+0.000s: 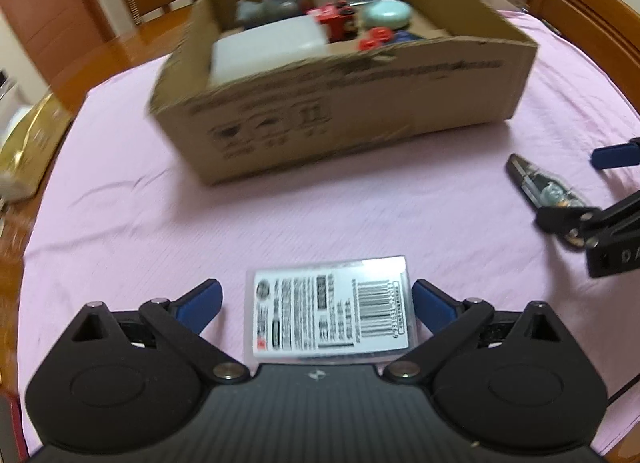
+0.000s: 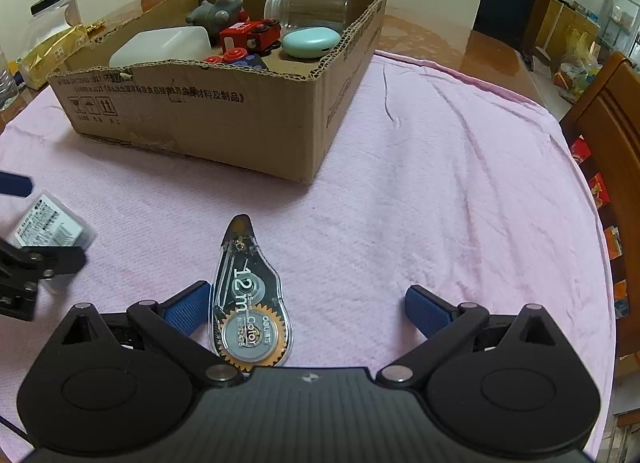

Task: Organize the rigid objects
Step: 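Grasp the clear barcode refill pack with the left gripper while the right straddles the tape dispenser, then close the right gripper on the correction tape dispenser and lift it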

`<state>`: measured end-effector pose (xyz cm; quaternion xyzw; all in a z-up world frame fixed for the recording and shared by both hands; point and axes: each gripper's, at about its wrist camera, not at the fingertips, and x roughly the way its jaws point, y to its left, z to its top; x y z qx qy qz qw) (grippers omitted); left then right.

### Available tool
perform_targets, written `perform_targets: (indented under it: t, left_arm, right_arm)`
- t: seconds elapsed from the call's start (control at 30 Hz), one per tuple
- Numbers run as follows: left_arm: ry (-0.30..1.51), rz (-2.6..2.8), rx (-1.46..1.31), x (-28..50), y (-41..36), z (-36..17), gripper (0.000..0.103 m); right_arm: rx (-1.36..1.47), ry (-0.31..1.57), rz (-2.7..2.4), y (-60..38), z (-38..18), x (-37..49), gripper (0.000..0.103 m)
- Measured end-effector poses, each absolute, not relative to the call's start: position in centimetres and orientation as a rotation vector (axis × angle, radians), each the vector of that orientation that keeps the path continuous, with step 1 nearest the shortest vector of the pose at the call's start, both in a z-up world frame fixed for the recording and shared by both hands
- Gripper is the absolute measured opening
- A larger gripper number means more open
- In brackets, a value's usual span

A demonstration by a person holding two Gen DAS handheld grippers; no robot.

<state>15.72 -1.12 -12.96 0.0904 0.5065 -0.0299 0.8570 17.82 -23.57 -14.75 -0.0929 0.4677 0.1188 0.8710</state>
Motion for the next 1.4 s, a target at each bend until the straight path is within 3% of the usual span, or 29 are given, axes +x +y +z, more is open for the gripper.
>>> perform_targets:
  t: [0.57, 0.73, 0.83, 1.4]
  left_arm:
    - [1.101, -0.114, 0.085, 16.1, 0.8, -13.6, 0.102]
    - [1.101, -0.172, 0.111, 16.2, 0.3, -13.6, 0.099]
    - [1.099, -0.189, 0.121, 16.3, 0.0, -13.4, 0.09]
    - [1.106, -0.195, 0.125, 17.4, 0.7, -13.2, 0.09]
  right_arm:
    - [-0.089, 1.056, 0.053, -28.2, -14.2, 16.7, 0.103]
    - [-0.104, 1.05, 0.072, -27.1, -14.2, 16.1, 0.103]
    - [-0.064, 1.032, 0.091, -26.6, -14.1, 15.8, 0.103]
    - [-0.015, 0.987, 0.043, -22.0, -14.7, 17.8, 0.103]
